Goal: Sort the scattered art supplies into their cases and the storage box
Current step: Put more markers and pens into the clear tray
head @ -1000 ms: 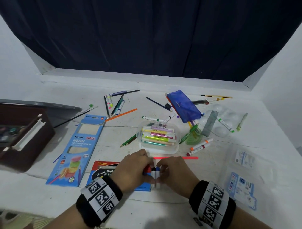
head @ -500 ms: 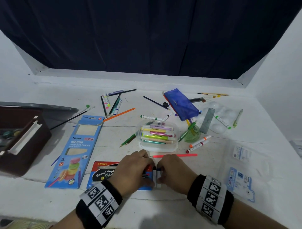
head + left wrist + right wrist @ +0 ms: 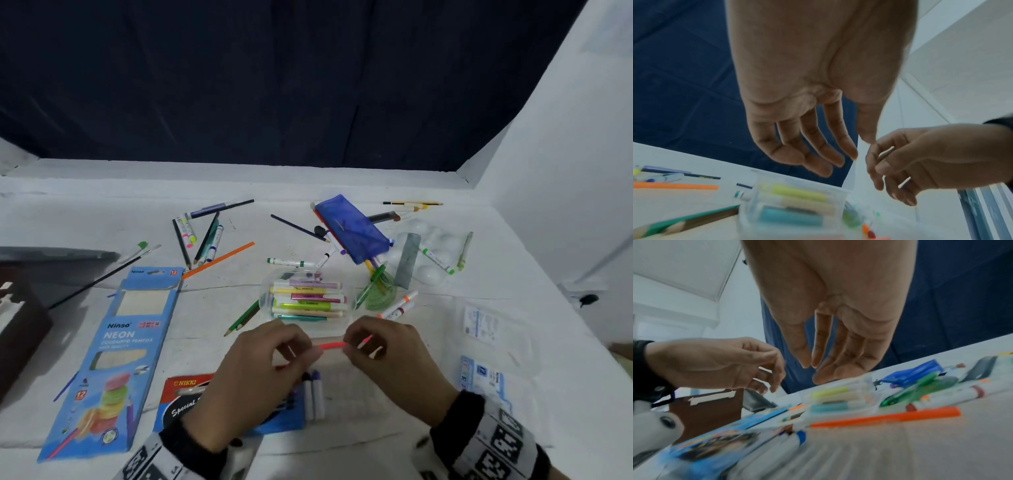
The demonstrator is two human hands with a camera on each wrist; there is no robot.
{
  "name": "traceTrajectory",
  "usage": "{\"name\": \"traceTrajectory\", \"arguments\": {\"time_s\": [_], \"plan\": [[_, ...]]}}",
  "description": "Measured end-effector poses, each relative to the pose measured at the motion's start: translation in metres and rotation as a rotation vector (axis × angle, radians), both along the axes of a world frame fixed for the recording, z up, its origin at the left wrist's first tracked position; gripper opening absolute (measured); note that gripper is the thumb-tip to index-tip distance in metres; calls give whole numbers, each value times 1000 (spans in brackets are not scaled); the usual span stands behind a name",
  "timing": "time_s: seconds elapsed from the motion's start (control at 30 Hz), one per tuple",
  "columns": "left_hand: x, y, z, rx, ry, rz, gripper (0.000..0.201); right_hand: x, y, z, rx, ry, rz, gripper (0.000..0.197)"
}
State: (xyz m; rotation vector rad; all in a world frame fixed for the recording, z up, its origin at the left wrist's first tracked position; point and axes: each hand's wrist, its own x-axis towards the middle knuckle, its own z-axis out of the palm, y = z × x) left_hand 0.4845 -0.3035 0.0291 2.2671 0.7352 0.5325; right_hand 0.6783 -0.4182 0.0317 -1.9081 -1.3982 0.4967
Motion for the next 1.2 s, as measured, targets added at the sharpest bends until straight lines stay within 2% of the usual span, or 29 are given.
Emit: {"name": "traceTrajectory", "arguments": {"time_s": [0.1, 0.3, 0.43, 0.57, 0.67, 0.8, 0.93, 1.2], "plan": [[21, -8, 22, -76, -184, 16, 30, 21, -12, 18, 93, 16, -82, 18], [82, -28, 46, -279, -397, 76, 31, 85, -29, 38, 212, 52, -163, 19], [130, -38, 49, -319, -501, 126, 36, 140, -36, 51, 188, 60, -157, 13], [189, -35, 46, -335, -515, 158, 20, 206, -34, 57, 78, 47, -95, 10], [234, -26, 45, -296, -467, 193, 28, 257, -19, 51, 30, 3, -89, 10], [289, 0, 43, -273, -347, 272, 7, 314, 13, 44, 26, -42, -102, 11], [335, 35, 42, -164, -184, 310, 7, 357, 48, 35, 37, -104, -96, 10], [410, 99, 7, 20, 265, 194, 32, 420, 132, 3, -96, -217, 42, 12]]}}
